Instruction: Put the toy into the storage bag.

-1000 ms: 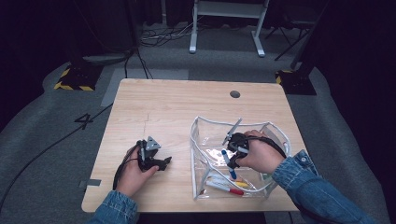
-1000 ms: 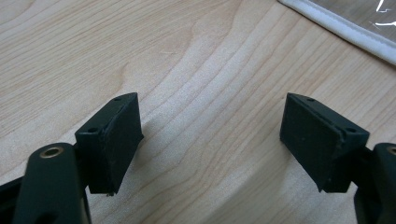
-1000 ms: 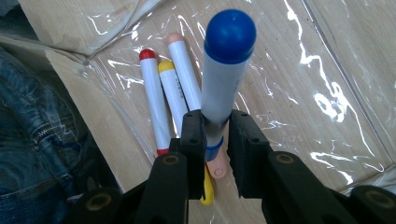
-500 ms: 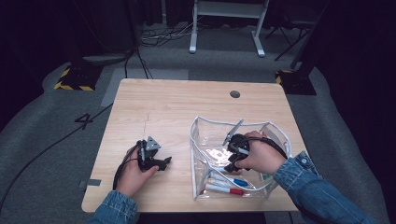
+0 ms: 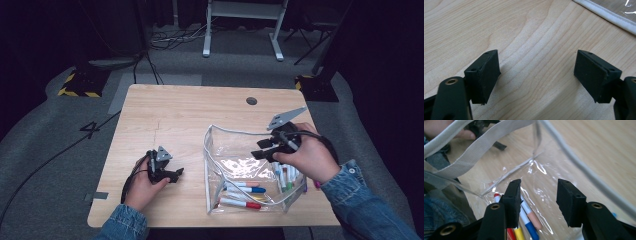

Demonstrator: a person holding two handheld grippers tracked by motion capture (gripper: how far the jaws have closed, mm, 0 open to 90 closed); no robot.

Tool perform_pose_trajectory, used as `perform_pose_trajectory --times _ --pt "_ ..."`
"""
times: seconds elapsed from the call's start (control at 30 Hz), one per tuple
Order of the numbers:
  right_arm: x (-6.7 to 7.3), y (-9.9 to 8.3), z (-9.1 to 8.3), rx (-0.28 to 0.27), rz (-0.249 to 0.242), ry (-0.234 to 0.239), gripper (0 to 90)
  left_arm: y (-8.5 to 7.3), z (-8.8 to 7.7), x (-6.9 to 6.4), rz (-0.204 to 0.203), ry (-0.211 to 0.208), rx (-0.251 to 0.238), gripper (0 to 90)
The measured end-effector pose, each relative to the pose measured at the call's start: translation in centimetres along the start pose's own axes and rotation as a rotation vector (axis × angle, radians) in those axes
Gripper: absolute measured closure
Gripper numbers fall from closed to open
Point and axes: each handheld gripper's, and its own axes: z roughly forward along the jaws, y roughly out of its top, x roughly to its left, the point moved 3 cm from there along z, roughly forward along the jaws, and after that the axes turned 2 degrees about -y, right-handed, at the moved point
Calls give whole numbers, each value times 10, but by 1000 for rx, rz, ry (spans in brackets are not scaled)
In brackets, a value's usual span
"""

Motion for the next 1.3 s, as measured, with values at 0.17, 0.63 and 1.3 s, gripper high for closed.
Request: perform_pose_trajectory --times 0.17,0.63,1.3 --pt "-18 -12 -29 -58 58 -58 542 0 0 0 0 0 0 212" --pt "-77 -75 -76 -107 250 -223 549 0 0 0 1 -2 3 212" --pt "-143 -208 11 86 510 -299 567 -1 -1 0 -8 -11 10 203"
